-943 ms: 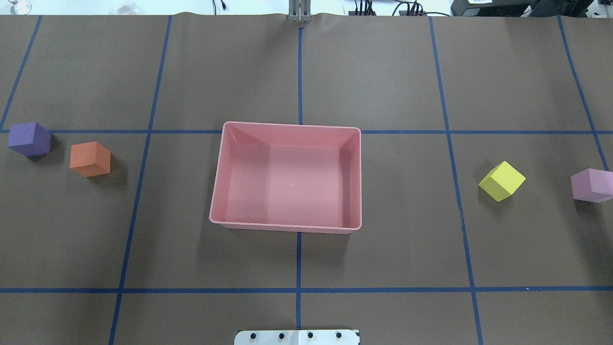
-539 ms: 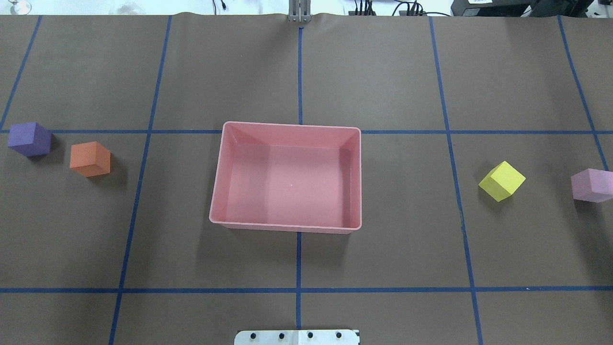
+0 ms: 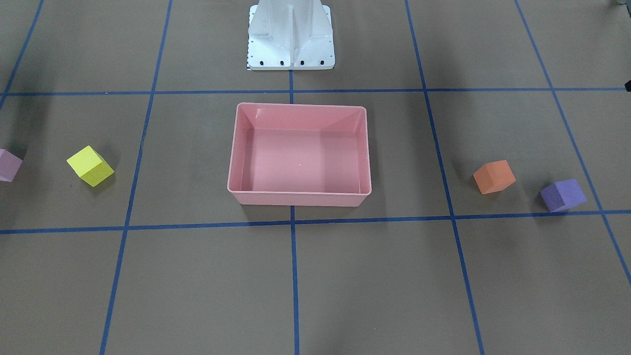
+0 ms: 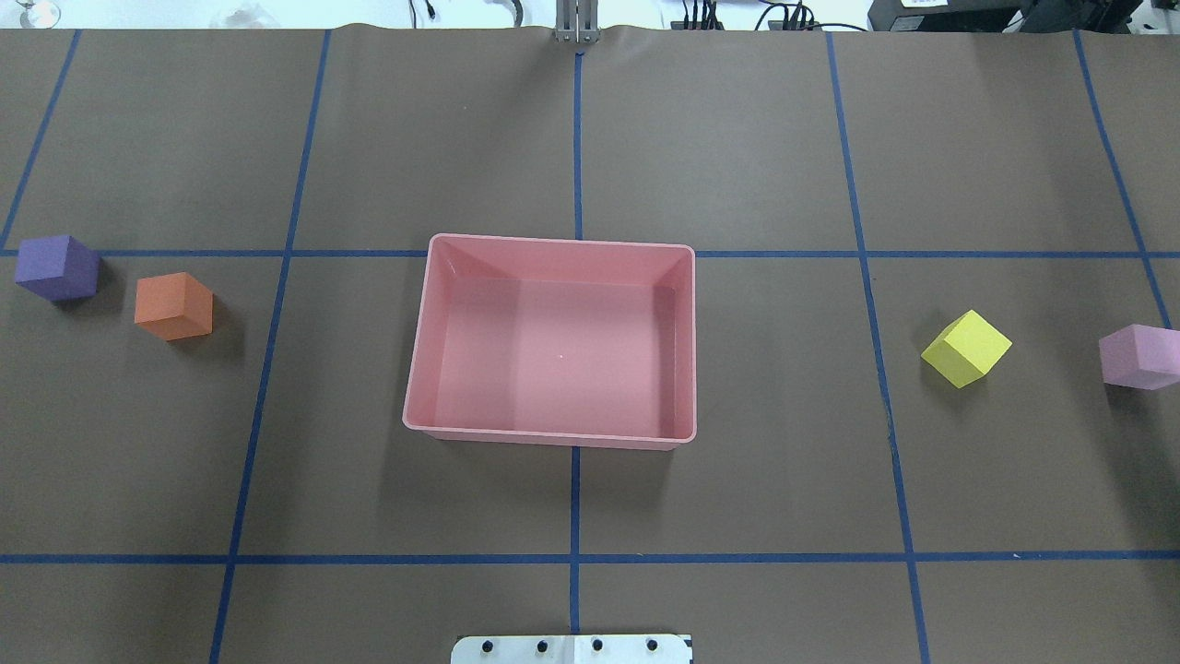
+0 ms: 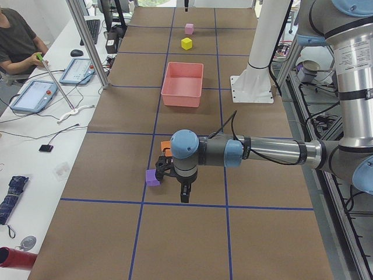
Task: Place blocks into pink bin with both arms
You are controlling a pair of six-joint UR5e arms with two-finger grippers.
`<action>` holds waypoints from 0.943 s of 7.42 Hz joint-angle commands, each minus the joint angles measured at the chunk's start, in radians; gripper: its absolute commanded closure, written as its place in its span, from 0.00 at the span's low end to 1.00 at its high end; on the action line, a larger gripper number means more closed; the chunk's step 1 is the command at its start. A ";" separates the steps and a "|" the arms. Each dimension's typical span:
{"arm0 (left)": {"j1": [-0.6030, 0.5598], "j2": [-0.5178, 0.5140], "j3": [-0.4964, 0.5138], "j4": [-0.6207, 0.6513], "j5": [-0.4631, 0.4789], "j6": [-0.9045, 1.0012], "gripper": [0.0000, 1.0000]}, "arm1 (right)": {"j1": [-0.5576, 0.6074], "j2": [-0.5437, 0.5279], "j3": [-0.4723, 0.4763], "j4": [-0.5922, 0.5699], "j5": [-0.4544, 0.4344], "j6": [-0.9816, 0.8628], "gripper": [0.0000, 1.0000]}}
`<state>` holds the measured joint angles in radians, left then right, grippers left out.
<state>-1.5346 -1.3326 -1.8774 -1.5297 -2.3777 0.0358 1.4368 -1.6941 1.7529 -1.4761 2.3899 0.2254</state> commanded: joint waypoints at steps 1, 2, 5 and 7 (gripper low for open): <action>-0.001 0.001 -0.008 0.000 -0.043 -0.002 0.00 | -0.100 -0.004 -0.006 0.057 -0.004 0.011 0.00; 0.001 0.001 -0.009 -0.001 -0.043 -0.002 0.00 | -0.128 -0.004 -0.015 0.078 -0.009 0.110 0.00; -0.001 0.000 -0.016 -0.017 -0.041 -0.005 0.00 | -0.164 -0.007 -0.097 0.224 -0.043 0.212 0.01; -0.001 0.001 -0.032 -0.017 -0.041 -0.005 0.00 | -0.217 0.002 -0.165 0.363 -0.067 0.413 0.01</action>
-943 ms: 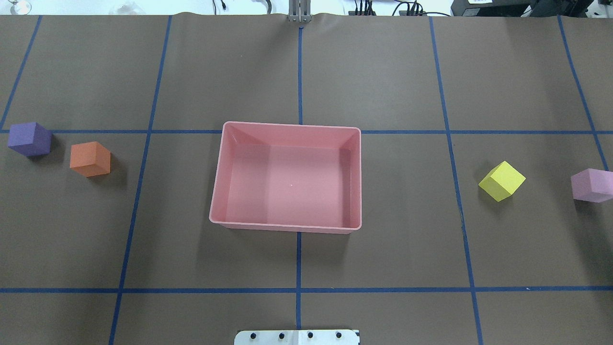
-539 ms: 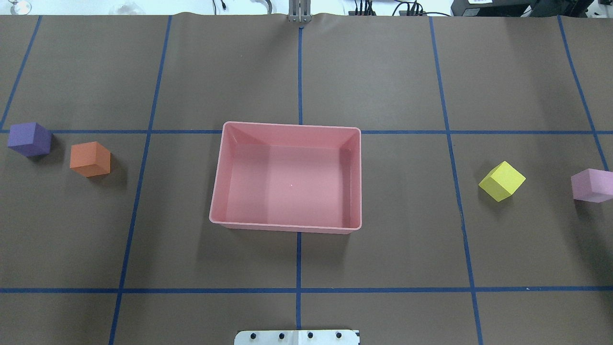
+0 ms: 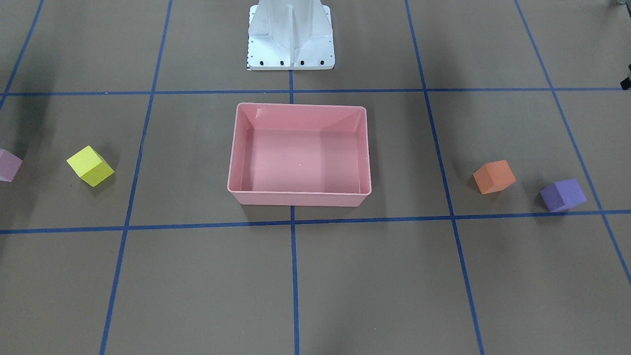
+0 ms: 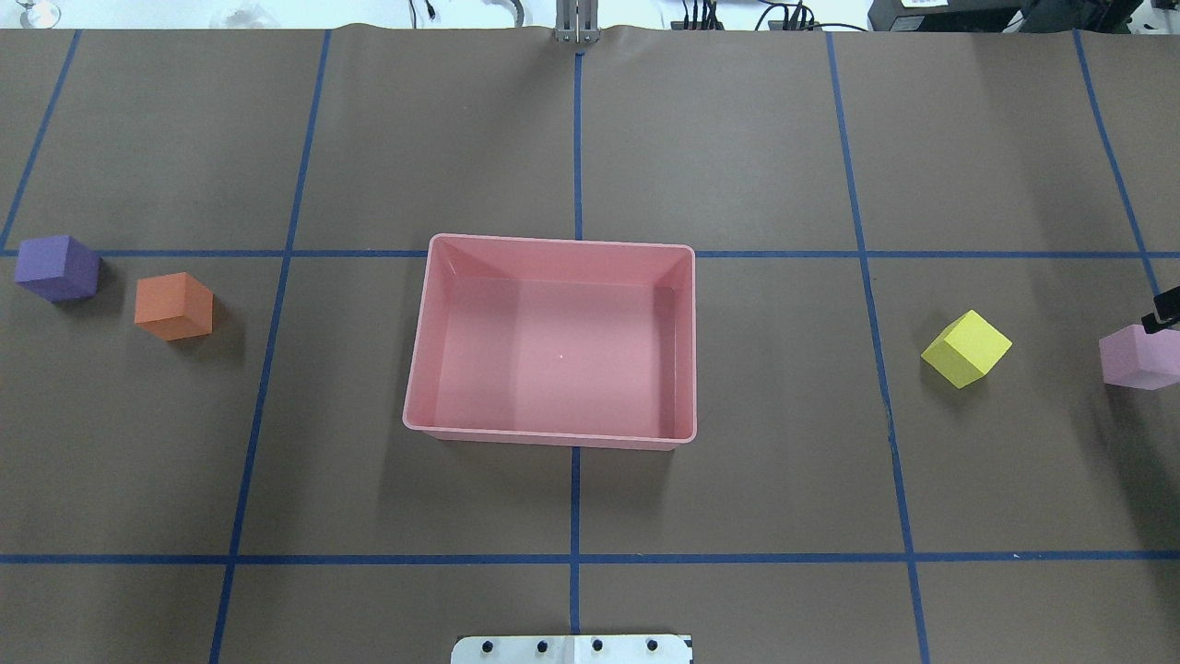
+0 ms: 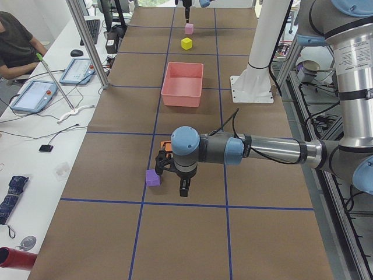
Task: Place blocks into pink bin with both arms
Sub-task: 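Lower the right gripper onto the pink cube and close on it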
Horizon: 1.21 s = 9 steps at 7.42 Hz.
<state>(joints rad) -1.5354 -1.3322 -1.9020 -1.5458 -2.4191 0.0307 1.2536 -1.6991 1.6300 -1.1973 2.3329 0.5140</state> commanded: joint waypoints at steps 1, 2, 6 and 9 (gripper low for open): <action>0.000 0.001 -0.009 0.000 0.000 0.000 0.00 | -0.061 0.004 -0.050 0.131 -0.013 0.171 0.01; 0.000 0.001 -0.009 0.000 0.003 0.003 0.00 | -0.068 0.001 -0.065 0.137 -0.018 0.169 0.01; 0.000 0.001 -0.008 0.001 0.000 -0.002 0.00 | -0.120 0.001 -0.042 0.136 -0.113 0.175 0.02; 0.000 0.001 -0.012 0.000 -0.002 -0.054 0.00 | -0.109 -0.005 0.004 0.114 -0.112 0.175 0.05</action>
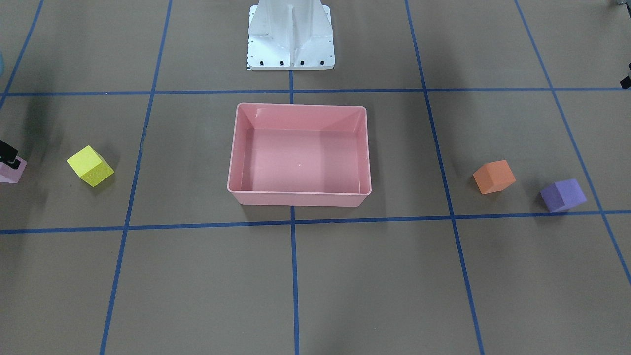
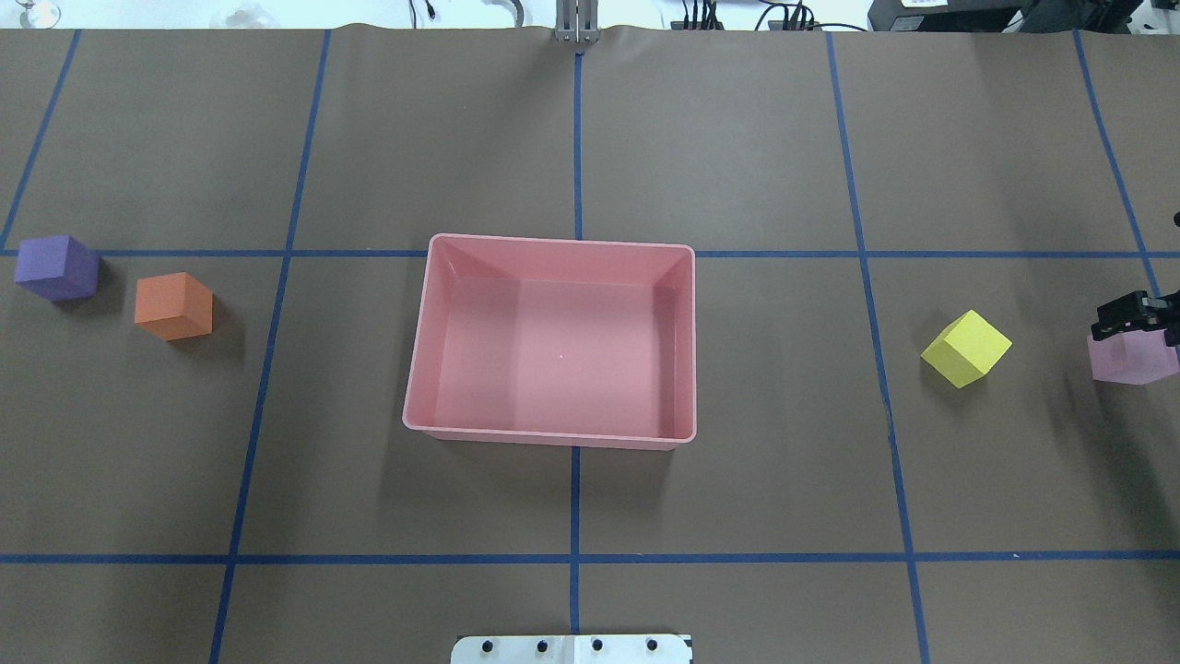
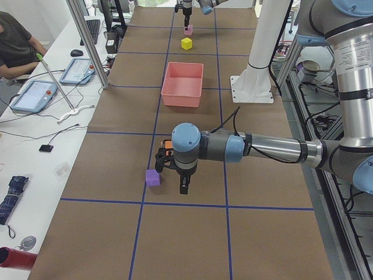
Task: Place blocks into pink bin with both arms
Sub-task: 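Lower the right gripper onto the pink cube and close on it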
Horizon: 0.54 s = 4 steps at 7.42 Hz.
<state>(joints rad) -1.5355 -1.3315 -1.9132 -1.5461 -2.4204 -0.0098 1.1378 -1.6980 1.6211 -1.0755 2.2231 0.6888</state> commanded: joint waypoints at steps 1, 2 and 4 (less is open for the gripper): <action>0.000 0.000 -0.001 0.000 0.000 -0.013 0.00 | 0.010 -0.021 0.028 -0.007 -0.002 0.000 0.05; 0.000 0.000 0.000 0.000 0.000 -0.013 0.00 | 0.008 -0.031 0.028 -0.009 -0.008 -0.009 0.05; 0.000 0.005 -0.001 0.000 0.000 -0.013 0.00 | 0.002 -0.061 0.023 -0.007 -0.075 -0.012 0.05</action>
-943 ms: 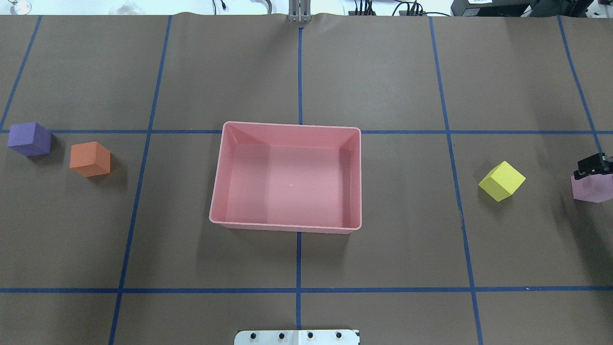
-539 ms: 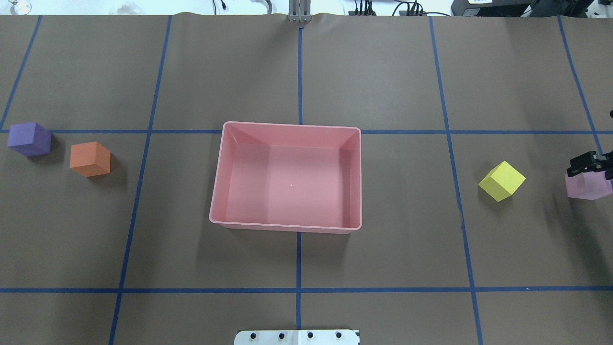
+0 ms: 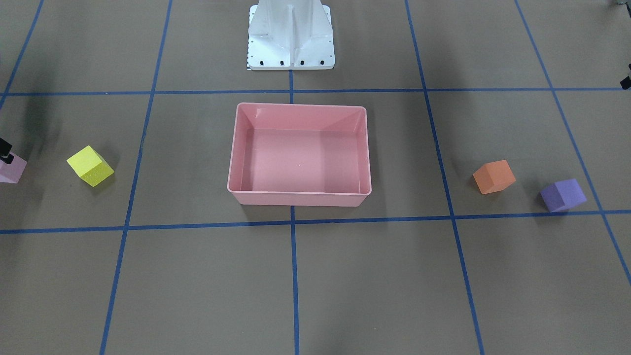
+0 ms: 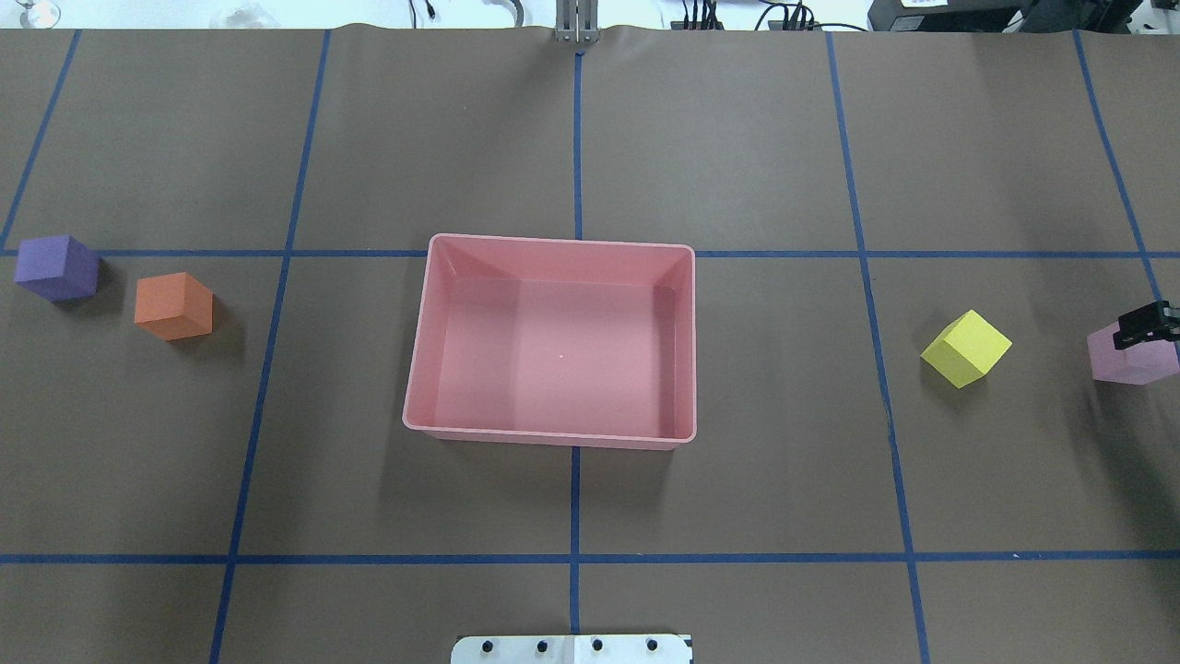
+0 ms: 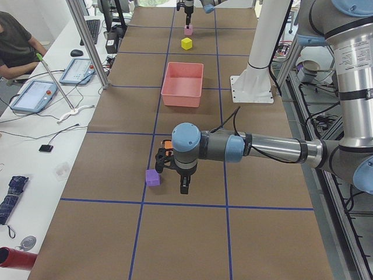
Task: Place blocks into pink bin with both arms
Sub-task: 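Lower the right gripper onto the pink cube and close on it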
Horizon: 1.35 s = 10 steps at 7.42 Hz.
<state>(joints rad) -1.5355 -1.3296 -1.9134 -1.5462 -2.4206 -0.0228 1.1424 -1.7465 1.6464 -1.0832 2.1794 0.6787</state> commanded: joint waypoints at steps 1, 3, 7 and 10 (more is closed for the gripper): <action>0.000 0.003 -0.001 0.000 0.000 0.000 0.00 | -0.010 -0.010 -0.022 0.000 -0.033 -0.002 0.05; 0.000 0.003 -0.004 -0.002 0.000 0.000 0.00 | -0.012 0.014 -0.025 0.003 -0.015 0.015 0.05; 0.000 0.003 -0.007 -0.002 0.000 0.000 0.00 | -0.012 0.022 -0.069 0.016 0.045 0.005 0.05; -0.002 0.004 -0.016 -0.002 0.000 -0.002 0.00 | -0.010 0.039 -0.069 0.016 0.048 0.012 0.05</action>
<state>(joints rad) -1.5358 -1.3259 -1.9248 -1.5478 -2.4206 -0.0234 1.1317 -1.7104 1.5834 -1.0681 2.2287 0.6899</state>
